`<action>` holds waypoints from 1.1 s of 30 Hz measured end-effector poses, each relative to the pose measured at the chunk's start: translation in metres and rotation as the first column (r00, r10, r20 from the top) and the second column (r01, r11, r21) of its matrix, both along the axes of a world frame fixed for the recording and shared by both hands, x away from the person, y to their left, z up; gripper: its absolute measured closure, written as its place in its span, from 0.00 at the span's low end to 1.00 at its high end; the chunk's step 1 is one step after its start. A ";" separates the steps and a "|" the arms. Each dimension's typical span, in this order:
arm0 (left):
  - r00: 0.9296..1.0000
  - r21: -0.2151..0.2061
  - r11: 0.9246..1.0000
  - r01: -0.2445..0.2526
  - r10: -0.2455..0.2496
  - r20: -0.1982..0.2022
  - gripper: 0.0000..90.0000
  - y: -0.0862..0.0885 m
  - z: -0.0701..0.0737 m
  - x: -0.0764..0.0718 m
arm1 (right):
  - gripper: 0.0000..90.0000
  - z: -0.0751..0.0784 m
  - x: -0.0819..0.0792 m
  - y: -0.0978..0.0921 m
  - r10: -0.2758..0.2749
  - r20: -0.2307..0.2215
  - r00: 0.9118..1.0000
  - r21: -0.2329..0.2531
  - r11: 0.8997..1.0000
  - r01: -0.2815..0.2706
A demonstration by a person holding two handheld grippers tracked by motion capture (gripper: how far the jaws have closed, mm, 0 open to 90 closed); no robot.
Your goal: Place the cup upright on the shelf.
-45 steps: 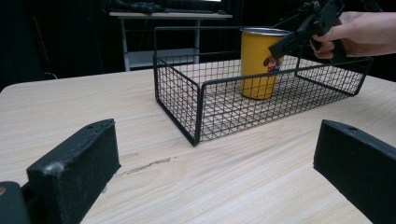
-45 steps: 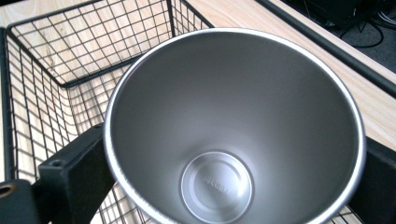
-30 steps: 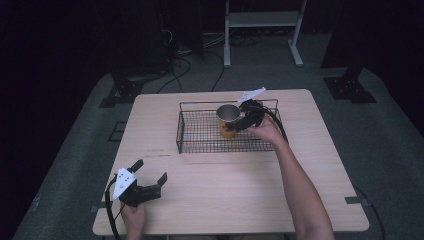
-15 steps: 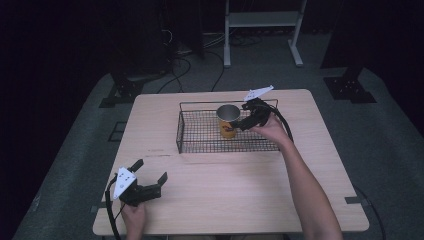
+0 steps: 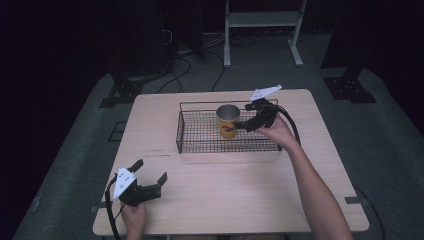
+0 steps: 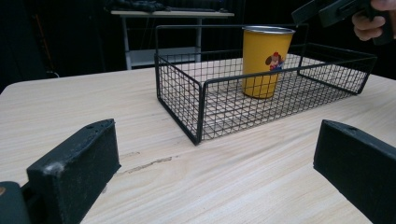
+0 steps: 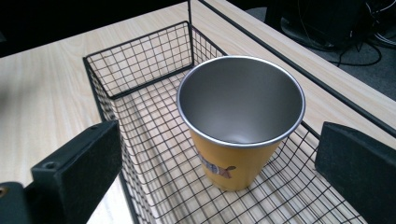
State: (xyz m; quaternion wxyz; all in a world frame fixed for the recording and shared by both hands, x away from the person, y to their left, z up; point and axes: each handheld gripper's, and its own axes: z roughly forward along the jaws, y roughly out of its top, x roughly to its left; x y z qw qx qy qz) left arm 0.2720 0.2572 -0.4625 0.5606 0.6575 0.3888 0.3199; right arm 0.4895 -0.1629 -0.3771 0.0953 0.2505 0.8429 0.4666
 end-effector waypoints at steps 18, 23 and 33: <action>1.000 0.004 1.000 0.003 -0.003 0.002 0.00 -0.001 0.000 -0.001 | 0.00 0.017 -0.024 -0.020 -0.005 0.022 1.000 0.043 0.999 0.004; 1.000 0.009 1.000 0.003 -0.003 0.001 0.00 -0.001 0.000 -0.001 | 0.00 0.014 -0.031 -0.025 -0.008 0.029 1.000 0.049 0.999 0.006; 1.000 0.010 1.000 0.003 -0.003 0.002 0.00 -0.001 0.000 -0.001 | 0.00 0.003 -0.039 -0.041 -0.016 0.001 1.000 0.062 0.998 0.016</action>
